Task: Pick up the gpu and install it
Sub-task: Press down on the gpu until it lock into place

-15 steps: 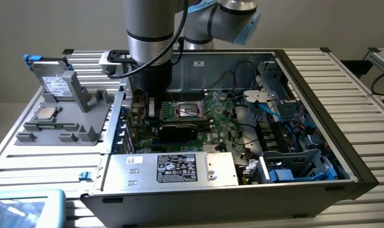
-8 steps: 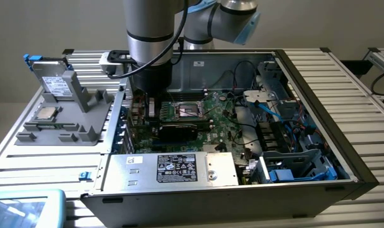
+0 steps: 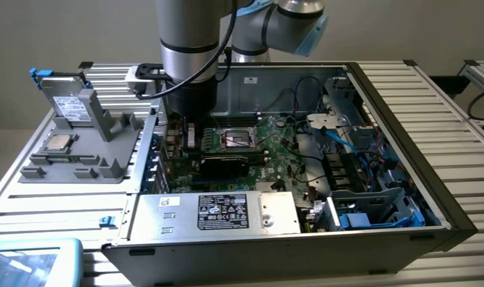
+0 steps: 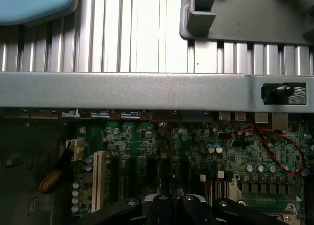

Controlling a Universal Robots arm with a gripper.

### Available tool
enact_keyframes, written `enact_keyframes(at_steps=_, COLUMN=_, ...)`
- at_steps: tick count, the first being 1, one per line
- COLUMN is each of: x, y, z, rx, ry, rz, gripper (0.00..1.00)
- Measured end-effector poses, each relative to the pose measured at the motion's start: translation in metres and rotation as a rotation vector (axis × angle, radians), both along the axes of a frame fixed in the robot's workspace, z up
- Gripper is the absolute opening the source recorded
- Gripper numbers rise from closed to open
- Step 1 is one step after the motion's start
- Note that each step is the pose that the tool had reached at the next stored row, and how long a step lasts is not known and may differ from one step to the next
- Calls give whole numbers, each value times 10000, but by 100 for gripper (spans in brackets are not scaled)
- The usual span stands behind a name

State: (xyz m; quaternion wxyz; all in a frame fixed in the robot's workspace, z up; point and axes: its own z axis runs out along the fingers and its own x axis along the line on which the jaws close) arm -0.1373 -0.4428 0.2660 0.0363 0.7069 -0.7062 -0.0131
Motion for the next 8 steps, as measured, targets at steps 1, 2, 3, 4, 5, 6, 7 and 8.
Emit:
enact_keyframes(at_steps=1, x=0, y=-2, z=-8, rx=6, ry=-7, rz=3, gripper=12)
enact_keyframes(at_steps=2, x=1, y=-2, z=-10, rx=7, ry=-8, rz=4, gripper=12)
enact_keyframes(at_steps=3, x=1, y=-2, z=-10, rx=5, ry=-5, rz=5, gripper=12)
enact_keyframes(at_steps=4, x=1, y=-2, z=-10, rx=2, ry=-3, rz=5, gripper=12)
enact_keyframes(at_steps=5, x=1, y=-3, z=-10, rx=2, ry=-2, rz=5, gripper=12)
enact_keyframes(at_steps=6, x=1, y=-3, z=-9, rx=1, ry=-2, rz=5, gripper=12)
enact_keyframes(at_steps=7, x=1, y=-3, z=-9, rx=1, ry=-2, rz=5, gripper=12)
enact_keyframes(at_steps=8, x=1, y=-3, z=-9, rx=1, ry=-2, rz=5, gripper=12)
